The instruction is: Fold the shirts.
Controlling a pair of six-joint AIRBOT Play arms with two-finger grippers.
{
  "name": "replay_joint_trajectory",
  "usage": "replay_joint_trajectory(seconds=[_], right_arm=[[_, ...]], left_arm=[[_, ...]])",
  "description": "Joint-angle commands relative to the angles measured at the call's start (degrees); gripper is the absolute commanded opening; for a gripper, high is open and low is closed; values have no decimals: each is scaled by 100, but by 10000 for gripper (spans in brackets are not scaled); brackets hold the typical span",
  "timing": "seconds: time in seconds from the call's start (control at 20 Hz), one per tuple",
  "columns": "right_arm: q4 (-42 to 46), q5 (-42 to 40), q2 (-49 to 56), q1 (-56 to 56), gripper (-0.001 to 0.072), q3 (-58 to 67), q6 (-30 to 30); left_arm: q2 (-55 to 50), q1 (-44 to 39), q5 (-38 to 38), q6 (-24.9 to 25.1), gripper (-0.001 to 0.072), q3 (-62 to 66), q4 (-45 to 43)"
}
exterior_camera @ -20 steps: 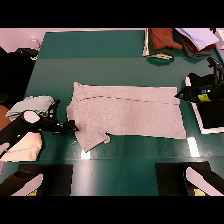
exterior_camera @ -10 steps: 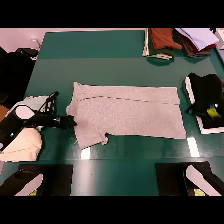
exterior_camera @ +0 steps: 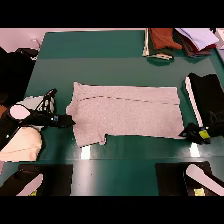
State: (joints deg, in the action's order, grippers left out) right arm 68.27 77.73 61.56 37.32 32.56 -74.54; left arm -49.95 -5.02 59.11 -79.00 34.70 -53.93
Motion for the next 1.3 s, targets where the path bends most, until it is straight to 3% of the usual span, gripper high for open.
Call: replay_joint_trajectory(seconds=[0.0, 0.15, 0.3, 0.6, 0.85, 1.1, 1.25], right_arm=[[-254, -492, 245, -748, 266, 168, 48], [-105, -275, 260, -1443, 27, 636, 48], [527, 238, 46, -1862, 13, 892, 42], [1259, 719, -1425, -1939, 11, 883, -155], [1231, 396, -1353, -2350, 9, 1266, -411], [1235, -295, 221, -3150, 9, 2734, -560], [1231, -304, 1222, -3268, 9, 3698, -560]], left_arm=[[15, 0, 70, 2, 19, 7, -24], [37, 0, 654, -70, 17, 227, -457], [424, 0, 1106, -234, 17, 350, -658], [1335, 0, 2417, -721, 18, 487, -1003], [975, 0, 1523, -750, 18, 1014, -1440], [-564, 7, 616, -601, 18, 1718, -1823], [-1366, 7, 57, -603, 18, 2243, -1821]])
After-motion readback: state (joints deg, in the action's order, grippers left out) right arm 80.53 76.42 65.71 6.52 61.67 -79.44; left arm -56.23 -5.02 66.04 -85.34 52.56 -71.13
